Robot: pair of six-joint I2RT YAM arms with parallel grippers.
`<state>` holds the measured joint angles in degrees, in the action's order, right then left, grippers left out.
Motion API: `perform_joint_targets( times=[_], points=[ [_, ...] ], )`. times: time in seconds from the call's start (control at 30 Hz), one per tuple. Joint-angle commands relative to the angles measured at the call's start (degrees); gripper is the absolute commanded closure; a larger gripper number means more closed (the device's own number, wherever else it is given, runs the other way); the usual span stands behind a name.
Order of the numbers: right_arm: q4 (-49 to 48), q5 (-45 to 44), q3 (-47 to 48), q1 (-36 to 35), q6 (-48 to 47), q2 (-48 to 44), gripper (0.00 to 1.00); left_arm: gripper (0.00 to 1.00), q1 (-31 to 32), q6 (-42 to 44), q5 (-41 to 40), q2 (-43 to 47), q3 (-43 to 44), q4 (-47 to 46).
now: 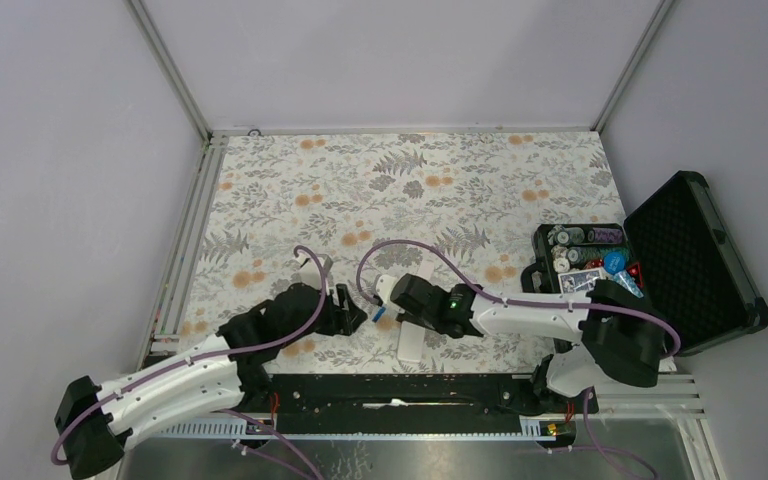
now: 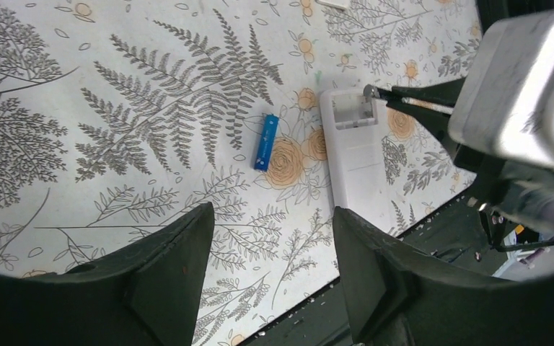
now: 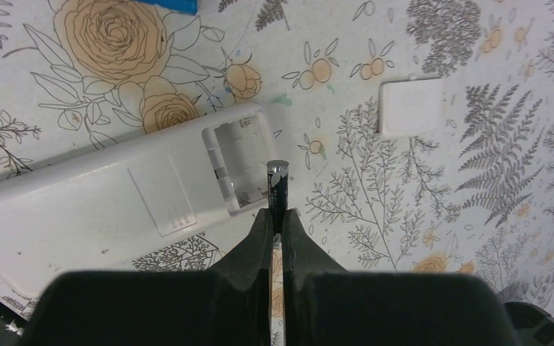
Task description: Load the batteries into the remote control
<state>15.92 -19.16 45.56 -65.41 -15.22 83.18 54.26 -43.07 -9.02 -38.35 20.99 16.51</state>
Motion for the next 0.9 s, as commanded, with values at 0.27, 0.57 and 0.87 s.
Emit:
perform_joint_targets(
  times=[0.27,0.57,0.87],
  points=[
    [-1.2,3.9,1.9,0.8,-1.7,4.1,1.0,0.35,-5.6,1.1,5.8,-0.4,-3.0,-6.2],
    [-2.7,3.6,2.0,1.3,-1.2,4.7,1.0,0.35,-6.7,1.2,7.2,-1.1,-3.9,-7.3],
    [-2.6,4.5,2.9,1.3,-1.2,5.6,1.0,0.35,-7.1,1.3,7.9,-1.6,-4.2,-7.9]
  ],
)
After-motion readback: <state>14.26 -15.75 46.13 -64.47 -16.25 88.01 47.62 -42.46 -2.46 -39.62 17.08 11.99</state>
